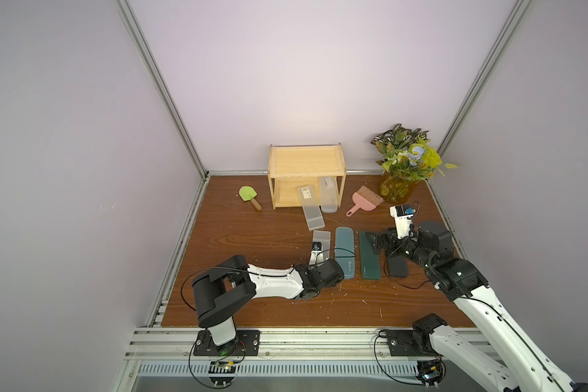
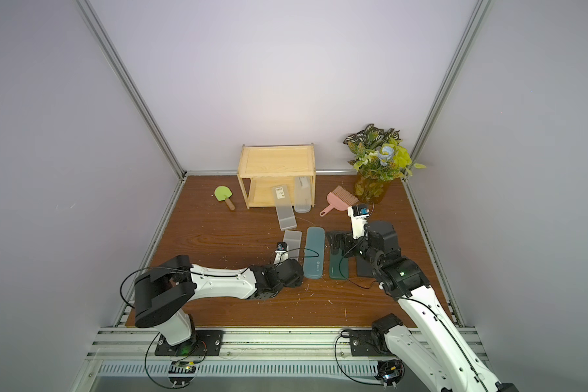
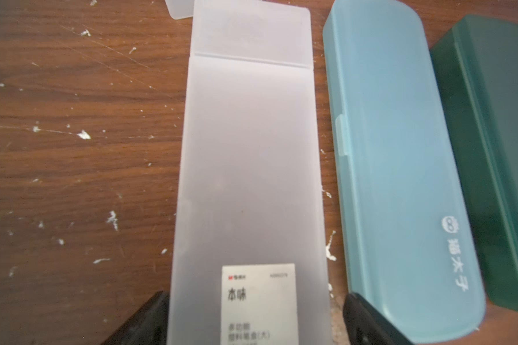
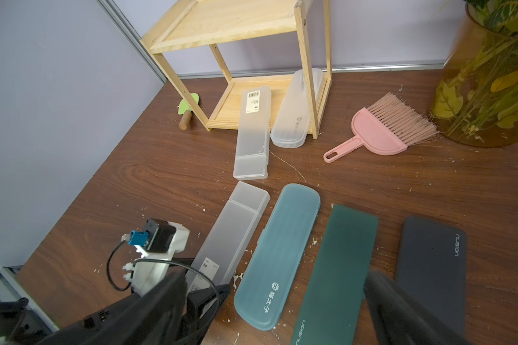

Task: Remove the pencil cases from the shelf
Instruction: Place the pencil case at the center of the board.

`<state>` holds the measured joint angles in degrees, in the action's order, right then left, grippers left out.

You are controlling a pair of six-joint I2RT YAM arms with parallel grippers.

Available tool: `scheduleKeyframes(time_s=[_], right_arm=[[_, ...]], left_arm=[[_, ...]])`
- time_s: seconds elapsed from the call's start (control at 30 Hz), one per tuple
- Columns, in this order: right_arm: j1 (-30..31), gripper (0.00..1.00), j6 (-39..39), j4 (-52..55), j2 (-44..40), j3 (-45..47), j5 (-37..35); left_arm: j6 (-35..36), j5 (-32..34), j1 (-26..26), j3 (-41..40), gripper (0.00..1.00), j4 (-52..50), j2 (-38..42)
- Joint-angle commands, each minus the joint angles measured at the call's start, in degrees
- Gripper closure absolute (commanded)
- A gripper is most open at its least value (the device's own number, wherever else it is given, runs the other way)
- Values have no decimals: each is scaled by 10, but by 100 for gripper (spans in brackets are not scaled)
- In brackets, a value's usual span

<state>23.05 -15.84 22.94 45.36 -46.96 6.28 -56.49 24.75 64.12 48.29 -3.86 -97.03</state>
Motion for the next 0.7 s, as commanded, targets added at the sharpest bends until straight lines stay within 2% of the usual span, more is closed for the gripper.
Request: scheduleKeyframes(time_s=[0.0,0.13,0.27,0.43,0.67], right_arm=[[-1,1,6,-19,3,-1,-8],[-1,1,10,-23,8,-10,-12],[-1,1,11,-31,12,-11,-3],[-1,1,14,-34,20,-9,3],[-2,1,30,-27,32,-19,-3]], left_arm=[[30,6,-5,39,8,-39,46],[65,43,-22,72,3,-55,83],[100,48,-91,88,3,-35,81],[118,51,-165,128,3,-8,29],[153,31,-204,264,0,-10,-104]])
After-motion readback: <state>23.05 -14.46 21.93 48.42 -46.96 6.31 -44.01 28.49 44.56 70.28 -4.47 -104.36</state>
